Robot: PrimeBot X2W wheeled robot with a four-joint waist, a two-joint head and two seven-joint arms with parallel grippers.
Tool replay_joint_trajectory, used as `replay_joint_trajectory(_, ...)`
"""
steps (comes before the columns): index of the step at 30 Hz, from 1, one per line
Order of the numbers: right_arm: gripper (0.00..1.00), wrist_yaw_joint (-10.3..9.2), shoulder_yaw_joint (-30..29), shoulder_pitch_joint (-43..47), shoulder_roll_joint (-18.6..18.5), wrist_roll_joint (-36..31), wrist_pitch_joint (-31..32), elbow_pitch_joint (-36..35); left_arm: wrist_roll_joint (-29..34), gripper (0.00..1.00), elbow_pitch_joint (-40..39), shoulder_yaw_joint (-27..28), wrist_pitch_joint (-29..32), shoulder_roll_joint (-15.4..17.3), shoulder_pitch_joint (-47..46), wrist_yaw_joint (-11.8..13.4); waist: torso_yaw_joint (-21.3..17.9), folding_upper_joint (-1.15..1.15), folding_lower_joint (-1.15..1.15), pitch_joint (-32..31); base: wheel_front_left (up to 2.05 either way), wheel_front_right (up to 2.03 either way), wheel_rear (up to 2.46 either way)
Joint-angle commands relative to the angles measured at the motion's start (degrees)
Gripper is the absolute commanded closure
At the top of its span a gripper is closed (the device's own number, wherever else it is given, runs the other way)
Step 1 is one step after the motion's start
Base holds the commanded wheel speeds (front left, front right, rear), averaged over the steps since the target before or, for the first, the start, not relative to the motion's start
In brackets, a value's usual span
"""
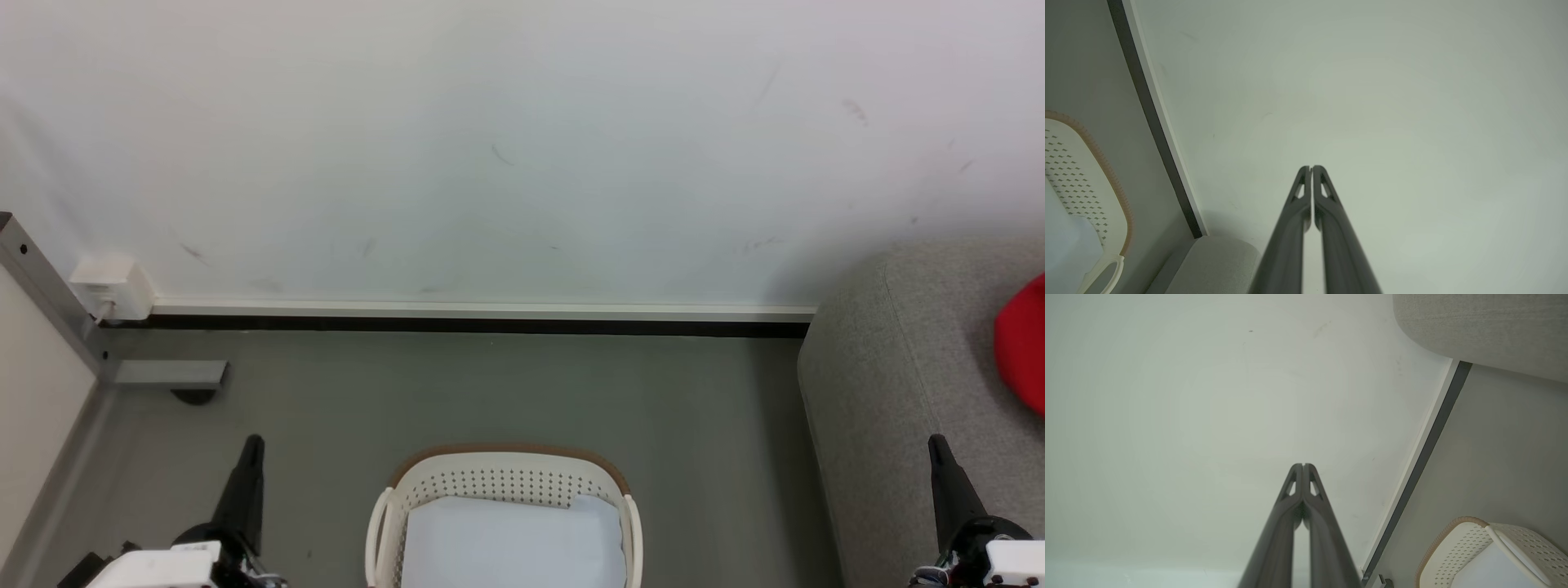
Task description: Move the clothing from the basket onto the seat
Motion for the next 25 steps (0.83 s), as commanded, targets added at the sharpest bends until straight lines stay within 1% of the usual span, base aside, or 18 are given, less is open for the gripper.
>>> replay_joint_trajectory(1,1.0,-0.14,-0.26,-0.75,0.04,-0.47,0.21,-0.25,-0.78,1.0,-0.2,0.08,0.19,0.13,-0.41,-0.3,0.0,0.0,0.0,0.0,0.0,0.0,0.0)
replay_joint_trajectory(25,1.0,-0.14,-0.28,-0.75,0.04,-0.43,0.23,-0.25,-0.77,1.0,-0.2,0.07,0.2,0.13,-0.41,-0.3,0.0,0.0,0.0,0.0,0.0,0.0,0.0)
